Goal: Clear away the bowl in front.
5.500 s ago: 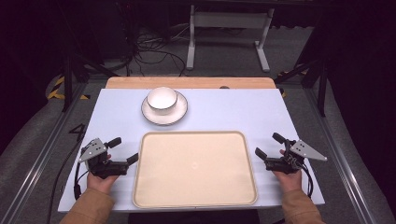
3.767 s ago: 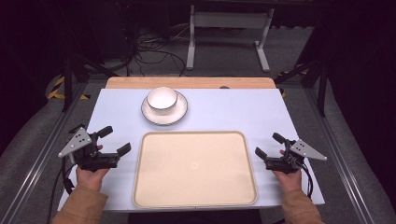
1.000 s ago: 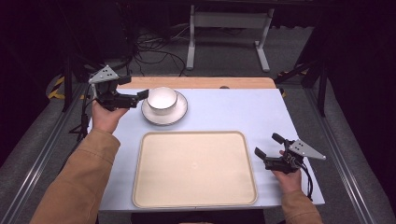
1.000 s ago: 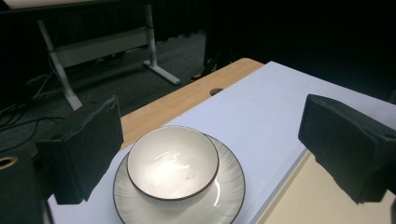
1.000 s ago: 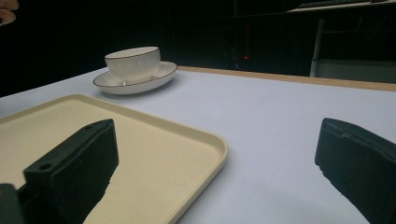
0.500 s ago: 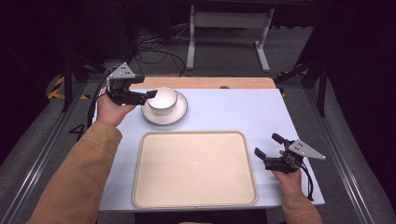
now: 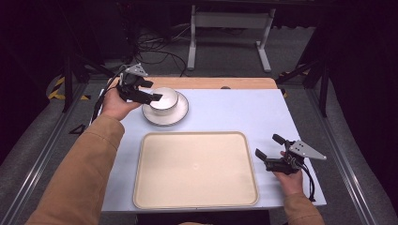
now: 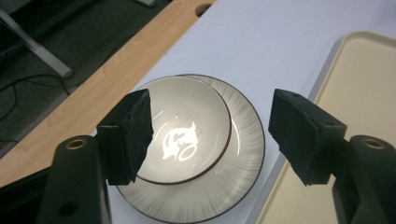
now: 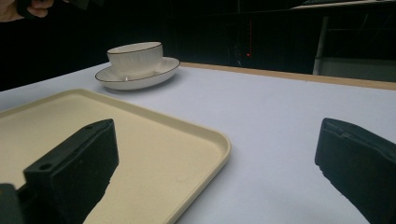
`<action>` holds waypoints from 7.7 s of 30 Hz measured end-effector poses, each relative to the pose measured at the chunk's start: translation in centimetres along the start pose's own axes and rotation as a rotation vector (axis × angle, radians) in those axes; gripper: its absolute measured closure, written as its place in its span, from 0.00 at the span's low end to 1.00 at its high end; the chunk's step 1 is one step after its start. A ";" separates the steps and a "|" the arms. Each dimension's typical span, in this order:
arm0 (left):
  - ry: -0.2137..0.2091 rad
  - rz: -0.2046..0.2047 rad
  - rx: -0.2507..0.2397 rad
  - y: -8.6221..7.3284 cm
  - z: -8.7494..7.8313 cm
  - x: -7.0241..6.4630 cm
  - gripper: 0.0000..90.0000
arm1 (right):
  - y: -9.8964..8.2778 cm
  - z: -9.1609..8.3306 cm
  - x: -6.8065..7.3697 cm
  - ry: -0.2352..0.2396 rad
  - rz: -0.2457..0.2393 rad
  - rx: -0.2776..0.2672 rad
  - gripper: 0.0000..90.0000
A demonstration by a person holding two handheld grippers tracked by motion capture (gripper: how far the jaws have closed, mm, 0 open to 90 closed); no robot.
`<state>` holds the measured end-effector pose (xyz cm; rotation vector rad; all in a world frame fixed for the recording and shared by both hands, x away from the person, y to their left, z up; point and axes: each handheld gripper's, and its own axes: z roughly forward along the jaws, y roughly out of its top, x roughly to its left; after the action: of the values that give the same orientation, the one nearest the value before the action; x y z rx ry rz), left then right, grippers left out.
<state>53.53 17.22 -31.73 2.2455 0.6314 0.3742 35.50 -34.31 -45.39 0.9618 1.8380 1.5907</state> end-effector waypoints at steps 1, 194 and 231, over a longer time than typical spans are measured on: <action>0.002 0.002 0.013 0.0 0.2 0.1 0.33 | 0.0 0.0 0.0 0.001 -0.001 0.001 0.00; -0.209 0.549 0.483 6.9 -3.4 -19.1 0.93 | -0.1 0.2 0.2 0.051 0.005 0.010 0.01; -0.306 0.725 0.449 5.6 -1.2 -24.0 0.92 | -0.1 0.2 0.2 0.055 0.008 0.010 0.01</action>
<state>34.74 1.54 -28.42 2.8413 -0.3187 0.2355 35.52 -34.06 -45.48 0.9390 1.8834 1.6292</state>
